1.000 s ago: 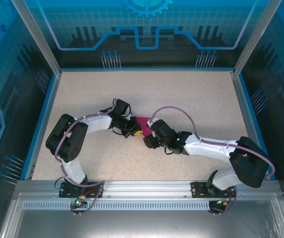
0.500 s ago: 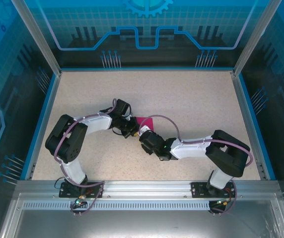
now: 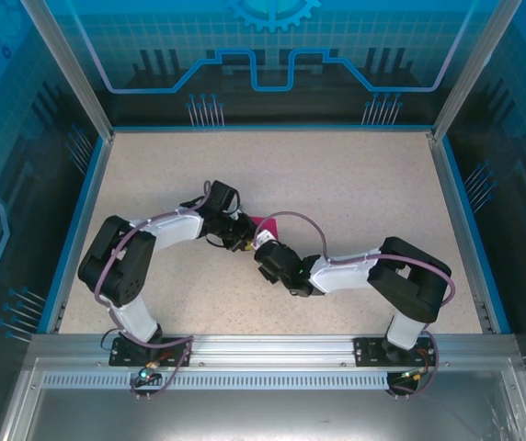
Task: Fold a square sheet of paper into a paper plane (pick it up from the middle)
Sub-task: Fold the wing for the fifth time at the center of the table.
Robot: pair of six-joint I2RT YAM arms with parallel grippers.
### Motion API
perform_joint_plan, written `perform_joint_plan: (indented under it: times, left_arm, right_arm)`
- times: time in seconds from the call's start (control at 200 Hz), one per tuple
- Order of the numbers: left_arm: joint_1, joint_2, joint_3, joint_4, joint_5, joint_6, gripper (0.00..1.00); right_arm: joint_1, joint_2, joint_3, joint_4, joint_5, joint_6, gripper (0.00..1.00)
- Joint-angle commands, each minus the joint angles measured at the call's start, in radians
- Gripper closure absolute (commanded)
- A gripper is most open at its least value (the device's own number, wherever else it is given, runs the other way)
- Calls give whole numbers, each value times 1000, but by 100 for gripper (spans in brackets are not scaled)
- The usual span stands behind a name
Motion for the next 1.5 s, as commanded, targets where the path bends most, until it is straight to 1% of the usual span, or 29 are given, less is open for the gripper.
perform_joint_plan:
  times: [0.0, 0.15, 0.26, 0.43, 0.505, 0.72, 0.87, 0.98, 1.345, 1.496]
  left_arm:
    - [56, -55, 6, -48, 5, 7, 71]
    - [114, -107, -12, -73, -10, 34, 55]
    - [120, -141, -41, -63, -27, 44, 49]
    - [114, -159, -113, 17, 0, 27, 48]
    - [103, -160, -137, 40, 7, 26, 48]
    - [58, -139, -162, 79, 14, 49, 50]
    - [41, -119, -172, 116, 17, 43, 51]
    - [28, -96, -171, 142, 23, 36, 52]
    - [5, -34, -146, 186, 39, 46, 57]
    - [3, -20, -140, 196, 40, 49, 59]
  right_arm:
    - [-21, -34, -33, 18, -53, 27, 87]
    - [-85, -67, -69, 49, -235, 67, 91]
    - [-148, -68, -89, 87, -380, 116, 93]
    - [-234, -39, -108, 124, -560, 189, 96]
    - [-274, -28, -118, 183, -644, 227, 97]
    - [-357, -8, -112, 219, -814, 333, 100]
    - [-402, 14, -97, 230, -905, 410, 100]
    - [-420, 30, -82, 225, -946, 445, 100]
    - [-450, 50, -39, 156, -1005, 492, 100]
    - [-455, 41, -48, 173, -1020, 498, 100]
